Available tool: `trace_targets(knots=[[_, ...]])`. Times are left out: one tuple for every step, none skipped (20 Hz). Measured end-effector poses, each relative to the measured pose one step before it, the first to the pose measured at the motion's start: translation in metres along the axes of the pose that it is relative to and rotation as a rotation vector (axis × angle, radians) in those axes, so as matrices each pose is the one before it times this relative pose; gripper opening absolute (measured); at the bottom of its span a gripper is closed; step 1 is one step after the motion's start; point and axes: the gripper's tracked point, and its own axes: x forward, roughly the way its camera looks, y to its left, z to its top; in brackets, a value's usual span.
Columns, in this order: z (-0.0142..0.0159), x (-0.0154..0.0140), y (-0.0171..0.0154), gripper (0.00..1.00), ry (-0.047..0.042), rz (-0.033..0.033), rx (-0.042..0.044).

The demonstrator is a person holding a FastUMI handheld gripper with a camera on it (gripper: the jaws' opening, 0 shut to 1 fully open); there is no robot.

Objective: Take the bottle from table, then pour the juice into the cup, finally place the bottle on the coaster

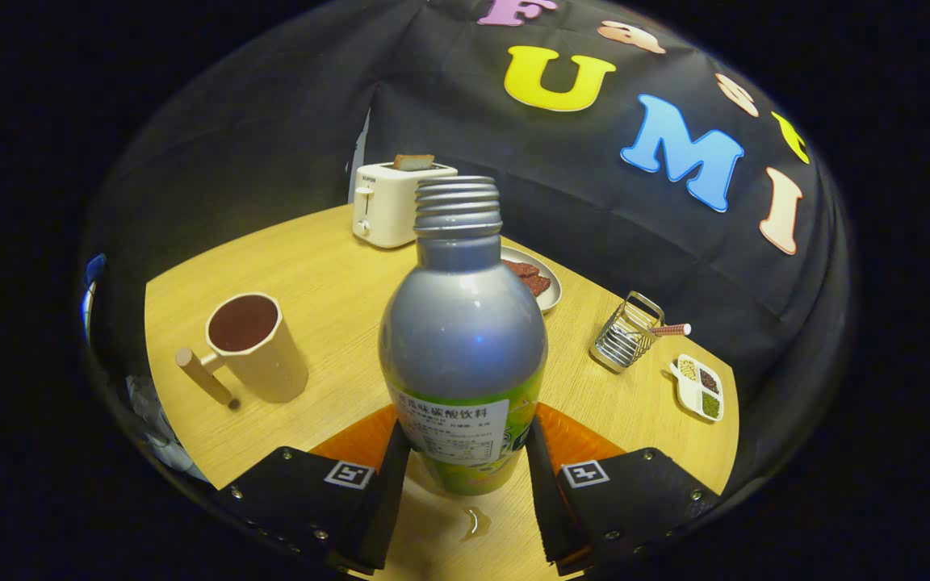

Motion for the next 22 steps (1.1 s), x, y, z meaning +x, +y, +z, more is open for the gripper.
trace_targets(knots=[[0.00138, 0.00229, -0.00505, 0.7, -0.00963, -0.00164, 0.01807], [0.00097, 0.00187, -0.00339, 0.7, -0.01272, -0.00192, 0.01874], [0.00218, 0.00306, -0.00377, 0.7, -0.01066, 0.0029, 0.01782], [0.00317, 0.00326, -0.00291, 0.7, -0.01797, -0.00121, 0.01915], [0.00256, 0.00373, -0.00387, 0.7, -0.01109, -0.00243, 0.01585], [0.00216, 0.00383, -0.00304, 0.7, -0.01692, -0.0009, 0.0201], [0.00298, 0.0053, -0.00216, 0.7, -0.01798, 0.00454, 0.02567], [0.00189, 0.00538, -0.00197, 0.7, -0.01047, 0.00384, 0.02647], [0.00096, 0.00404, -0.00161, 0.7, -0.01567, 0.00251, 0.02318], [0.0035, 0.00421, -0.00234, 0.71, -0.01623, 0.00077, 0.01587], [0.00137, 0.0042, -0.0031, 0.71, -0.01249, -0.00444, 0.01059], [0.00023, 0.00545, -0.00205, 0.71, -0.00422, -0.0017, 0.00936], [-0.00053, 0.00519, -0.00065, 0.71, -0.00096, -0.00028, 0.01126], [-0.00057, 0.00505, -0.00168, 0.71, -0.00069, -0.001, 0.01153], [-0.00163, 0.00473, -0.00156, 0.71, 0.0007, -0.00284, 0.00829], [-0.00071, 0.00507, -0.00137, 0.71, -0.004, -0.00367, 0.00648], [-0.00054, 0.00508, -0.00202, 0.71, -0.00238, -0.00426, 0.00211], [-0.00142, 0.00448, 0.00022, 0.72, -0.00133, 0.0011, 0.00025], [-0.00156, 0.00393, -0.00093, 0.72, 0.00147, -0.00279, -0.00483], [-0.00222, 0.00353, -0.00212, 0.72, -0.00096, -0.00395, -0.00785], [-0.00186, 0.00396, -0.00078, 0.72, -0.00031, -0.00028, -0.00359], [-0.00274, 0.00219, 0.00042, 0.73, 0.00049, -0.00062, -0.00154]])
